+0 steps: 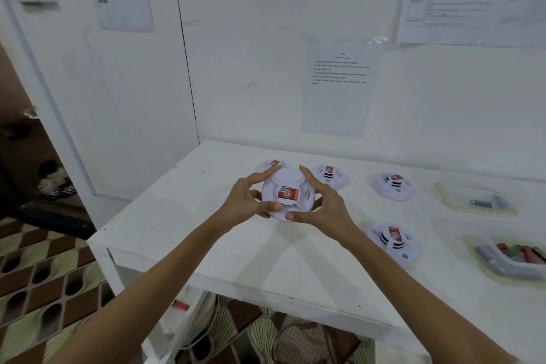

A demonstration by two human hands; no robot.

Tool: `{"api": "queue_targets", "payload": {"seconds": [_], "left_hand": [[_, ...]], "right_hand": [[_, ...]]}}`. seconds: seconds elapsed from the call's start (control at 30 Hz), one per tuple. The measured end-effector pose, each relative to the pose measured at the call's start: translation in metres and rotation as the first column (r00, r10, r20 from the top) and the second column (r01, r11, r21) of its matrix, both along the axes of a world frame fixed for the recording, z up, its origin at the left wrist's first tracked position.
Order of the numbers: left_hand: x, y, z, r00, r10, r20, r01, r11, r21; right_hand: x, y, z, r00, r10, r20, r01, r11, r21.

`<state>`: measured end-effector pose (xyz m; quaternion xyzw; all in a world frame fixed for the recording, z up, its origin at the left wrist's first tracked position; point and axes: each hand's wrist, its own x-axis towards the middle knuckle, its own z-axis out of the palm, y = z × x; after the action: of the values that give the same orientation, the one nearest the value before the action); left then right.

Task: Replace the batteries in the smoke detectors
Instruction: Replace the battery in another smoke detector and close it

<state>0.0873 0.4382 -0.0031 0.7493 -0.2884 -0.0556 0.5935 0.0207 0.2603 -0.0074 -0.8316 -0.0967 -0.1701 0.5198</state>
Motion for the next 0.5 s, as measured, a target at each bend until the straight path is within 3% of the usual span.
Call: {"api": "queue_targets", "payload": {"seconds": [0.23,0.5], "left_hand": [[-0.001,0.001,-0.002,1.0,-0.004,0.011,0.004,1.0,0.021],[0.005,0.006,-0.002,0.986,-0.12,0.112,0.106,0.986,0.126]], "right_hand": [[0.002,-0.012,-0.005,0.996,0.056,-0.076,-0.066,0.989,-0.134],[0.005,-0.018,-0.014,1.0,-0.002,-0.006,0.001,0.988,-0.156]]}}
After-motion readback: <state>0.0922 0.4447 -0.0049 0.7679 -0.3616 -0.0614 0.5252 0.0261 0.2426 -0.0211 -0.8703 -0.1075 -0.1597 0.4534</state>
